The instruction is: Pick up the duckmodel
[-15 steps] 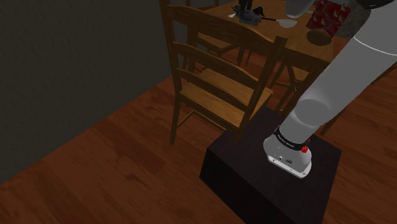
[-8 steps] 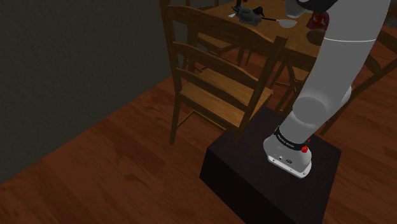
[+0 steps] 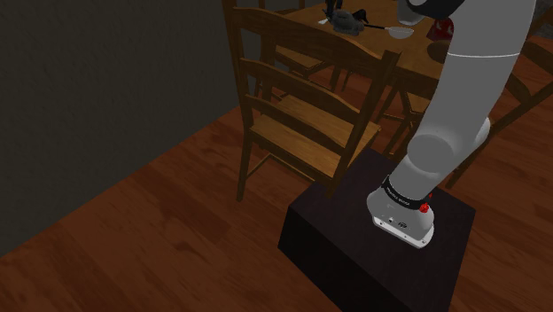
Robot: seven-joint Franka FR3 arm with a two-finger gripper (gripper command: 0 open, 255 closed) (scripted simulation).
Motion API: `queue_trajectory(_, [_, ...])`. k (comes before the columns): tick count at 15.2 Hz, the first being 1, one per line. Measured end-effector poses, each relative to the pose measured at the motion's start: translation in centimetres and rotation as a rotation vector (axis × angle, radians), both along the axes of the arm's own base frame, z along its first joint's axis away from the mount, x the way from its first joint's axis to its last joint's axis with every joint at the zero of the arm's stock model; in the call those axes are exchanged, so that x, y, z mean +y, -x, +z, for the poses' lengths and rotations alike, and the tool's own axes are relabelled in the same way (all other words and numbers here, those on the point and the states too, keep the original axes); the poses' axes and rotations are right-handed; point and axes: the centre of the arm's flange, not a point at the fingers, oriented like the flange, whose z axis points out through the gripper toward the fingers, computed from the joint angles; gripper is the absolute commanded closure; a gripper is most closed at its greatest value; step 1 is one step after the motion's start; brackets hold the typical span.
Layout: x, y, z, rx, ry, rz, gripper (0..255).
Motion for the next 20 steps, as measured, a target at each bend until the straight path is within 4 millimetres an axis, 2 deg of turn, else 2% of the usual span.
queue_trajectory(1, [0.0, 0.0, -0.4, 0.000, 0.000, 0.000, 0])
queue_trajectory(2, [0.1, -0.1, -0.5, 0.000, 0.000, 0.000, 255])
queue_trajectory(12, [0.1, -0.1, -0.6, -0.002, 0.000, 0.001, 255])
queue_trajectory(20, [0.1, -0.1, 3.1, 0.000, 0.000, 0.000, 255])
